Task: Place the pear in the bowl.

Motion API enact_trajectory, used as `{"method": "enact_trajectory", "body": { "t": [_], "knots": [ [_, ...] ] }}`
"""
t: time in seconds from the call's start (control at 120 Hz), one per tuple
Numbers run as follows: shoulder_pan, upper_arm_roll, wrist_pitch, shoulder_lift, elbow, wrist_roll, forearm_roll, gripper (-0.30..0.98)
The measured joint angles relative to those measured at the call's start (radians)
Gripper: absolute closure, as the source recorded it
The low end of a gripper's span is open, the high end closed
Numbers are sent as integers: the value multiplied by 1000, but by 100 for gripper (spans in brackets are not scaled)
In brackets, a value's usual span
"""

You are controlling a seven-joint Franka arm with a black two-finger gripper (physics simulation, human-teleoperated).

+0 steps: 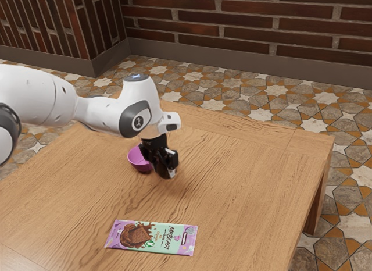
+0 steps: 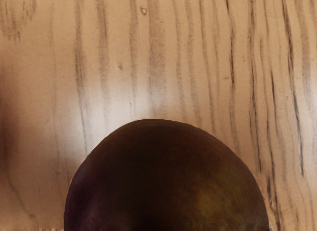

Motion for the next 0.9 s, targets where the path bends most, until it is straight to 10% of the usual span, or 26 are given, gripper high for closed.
{"method": "enact_trajectory", "body": {
  "t": [0.4, 0.642, 0.9],
  "knots": [
    [45, 131, -120, 48, 186, 28, 9, 38],
    [45, 133, -139, 49, 189, 65, -6, 13],
    [-16, 59, -503, -462, 241, 47, 36, 4]
  ]
}}
